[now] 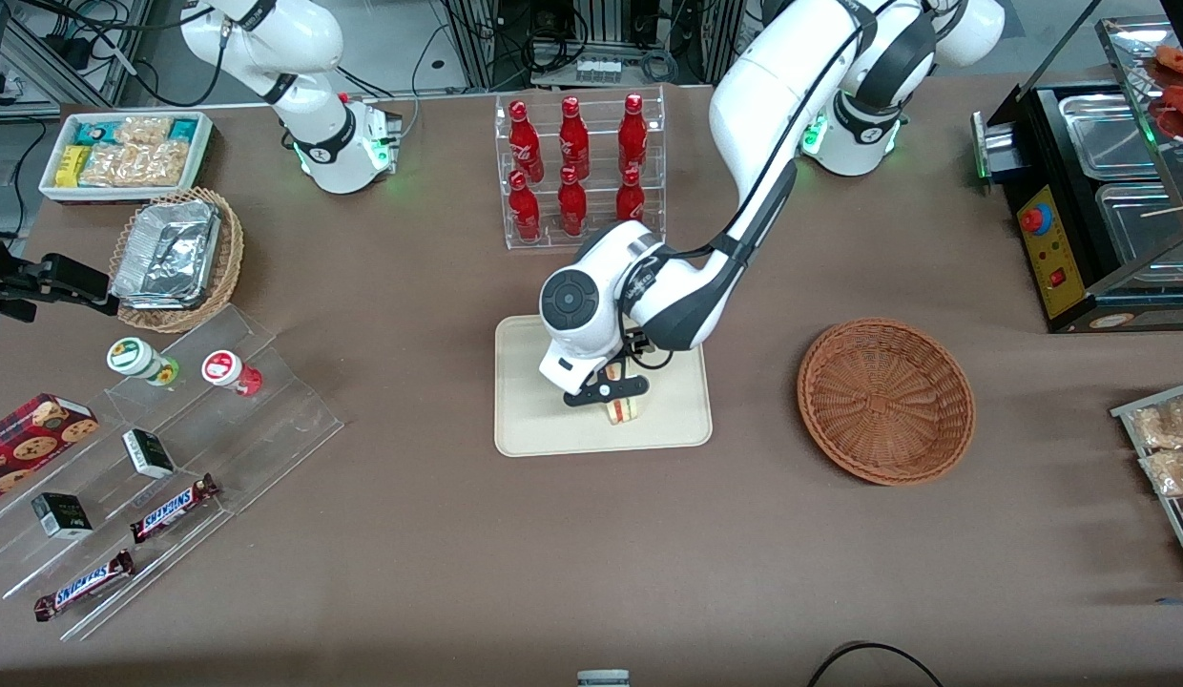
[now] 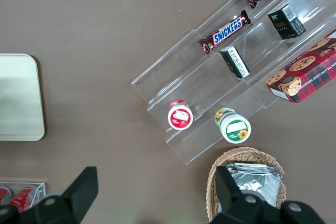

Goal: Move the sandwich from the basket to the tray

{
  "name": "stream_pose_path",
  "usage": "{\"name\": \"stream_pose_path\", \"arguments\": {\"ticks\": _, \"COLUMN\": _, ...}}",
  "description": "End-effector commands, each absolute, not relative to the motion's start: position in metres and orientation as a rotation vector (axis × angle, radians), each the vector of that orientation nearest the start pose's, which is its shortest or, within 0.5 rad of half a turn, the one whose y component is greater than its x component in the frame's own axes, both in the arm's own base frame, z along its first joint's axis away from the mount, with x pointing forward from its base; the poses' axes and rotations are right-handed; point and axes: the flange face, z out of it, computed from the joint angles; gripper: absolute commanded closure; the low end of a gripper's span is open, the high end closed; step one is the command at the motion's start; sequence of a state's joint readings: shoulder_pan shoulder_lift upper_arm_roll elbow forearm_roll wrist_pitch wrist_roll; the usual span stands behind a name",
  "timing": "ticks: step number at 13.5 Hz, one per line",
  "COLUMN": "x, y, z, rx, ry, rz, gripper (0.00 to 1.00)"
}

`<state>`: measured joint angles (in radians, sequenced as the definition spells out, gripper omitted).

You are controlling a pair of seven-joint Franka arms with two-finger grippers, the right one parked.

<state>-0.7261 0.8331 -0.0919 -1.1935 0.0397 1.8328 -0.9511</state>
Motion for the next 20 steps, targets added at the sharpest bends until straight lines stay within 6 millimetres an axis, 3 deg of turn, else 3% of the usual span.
{"name": "stream_pose_path", "arguments": {"ticks": 1, "x": 0.52, "y": -0.521, "z": 0.32, "rx": -3.001, "ry": -0.231, "rz": 0.208, "gripper": 0.0}}
{"name": "stream_pose_path", "arguments": {"ticks": 5, "x": 0.516, "y": -0.512, "z": 0.385, "rx": -3.001, "ry": -0.222, "rz": 0.202, "gripper": 0.0}}
{"name": "stream_pose_path", "arguments": {"ticks": 9, "x": 0.538, "y": -0.474, "z": 0.411, "rx": -3.006, "ry": -0.011, "rz": 0.243, "gripper": 0.0}}
{"name": "stream_pose_path", "arguments": {"ticks": 11, "x": 0.562, "y": -0.427, "z": 0.435, "rx": -3.033, "ry": 0.09, "rz": 0.295, "gripper": 0.0}}
{"name": "stream_pose_path", "arguments": {"ticks": 14, "x": 0.574, "y": -0.373, "z": 0.443, "rx": -2.996, "ry": 0.218, "rz": 0.38, "gripper": 0.0}}
{"name": "stream_pose_path", "arguments": {"ticks": 16, "x": 0.585, "y": -0.322, "z": 0.448, "rx": -2.999, "ry": 0.342, "rz": 0.415, "gripper": 0.0}}
{"name": "stream_pose_path", "arguments": {"ticks": 18, "x": 0.6, "y": -0.266, "z": 0.469, "rx": -3.023, "ry": 0.384, "rz": 0.415, "gripper": 0.0}}
{"name": "stream_pose_path", "arguments": {"ticks": 20, "x": 0.602, "y": -0.218, "z": 0.477, "rx": -3.034, "ry": 0.428, "rz": 0.428, "gripper": 0.0}}
